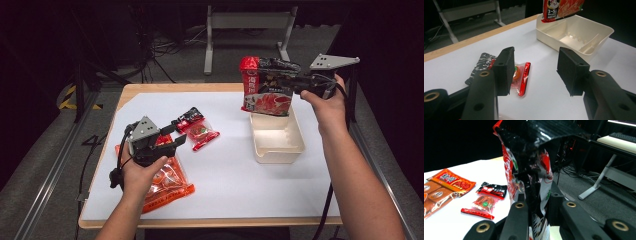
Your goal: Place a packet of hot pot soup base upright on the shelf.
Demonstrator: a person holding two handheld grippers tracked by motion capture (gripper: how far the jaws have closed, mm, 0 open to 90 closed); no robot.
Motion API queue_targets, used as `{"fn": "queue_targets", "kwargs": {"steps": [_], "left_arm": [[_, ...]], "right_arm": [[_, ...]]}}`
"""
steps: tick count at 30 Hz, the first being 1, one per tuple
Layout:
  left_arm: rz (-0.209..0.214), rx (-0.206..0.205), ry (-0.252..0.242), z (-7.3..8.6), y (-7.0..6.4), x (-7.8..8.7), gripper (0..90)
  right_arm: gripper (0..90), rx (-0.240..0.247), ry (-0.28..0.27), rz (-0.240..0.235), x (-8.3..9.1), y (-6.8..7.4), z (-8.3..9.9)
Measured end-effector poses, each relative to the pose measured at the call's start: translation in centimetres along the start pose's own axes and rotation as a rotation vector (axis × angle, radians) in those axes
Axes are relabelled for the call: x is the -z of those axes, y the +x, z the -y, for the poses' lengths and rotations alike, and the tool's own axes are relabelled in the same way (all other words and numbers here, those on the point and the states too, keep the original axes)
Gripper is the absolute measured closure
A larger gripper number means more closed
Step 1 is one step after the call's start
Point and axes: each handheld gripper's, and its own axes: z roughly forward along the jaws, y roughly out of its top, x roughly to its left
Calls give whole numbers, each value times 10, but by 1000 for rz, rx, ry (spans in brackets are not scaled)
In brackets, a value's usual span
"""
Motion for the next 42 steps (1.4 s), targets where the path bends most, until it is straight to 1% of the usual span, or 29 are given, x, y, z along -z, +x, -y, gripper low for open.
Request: {"fn": "queue_targets", "kwargs": {"steps": [2,4,6,9,11,15,17,22,27,30,37,42], "left_arm": [[0,0,1,0,0,0,491],[0,0,2,0,1,0,491],[2,5,1,0,1,0,491],[3,3,1,0,1,0,492],[3,2,2,0,1,0,492],[5,5,3,0,2,-1,492],[4,4,4,1,2,-1,492],[5,6,3,1,2,-1,492],[7,8,8,1,2,-2,491],[8,5,9,1,2,-2,491],[7,6,9,1,2,-2,491],[18,17,2,1,2,-2,491]], "right_arm": [[818,-8,-5,6,-1,-4,1],[819,-6,-8,11,-2,-8,2],[819,-8,-12,9,-3,-9,3],[819,-33,-46,6,-4,-19,6],[821,-37,-58,9,-5,-23,7],[821,-30,-48,16,-7,-26,9],[821,-20,-39,16,-8,-28,11],[820,3,-45,17,-9,-33,16],[820,16,-36,16,-11,-35,19],[819,40,-30,11,-13,-35,24],[818,40,-25,17,-19,-38,35],[817,43,-19,25,-22,-40,40]]}}
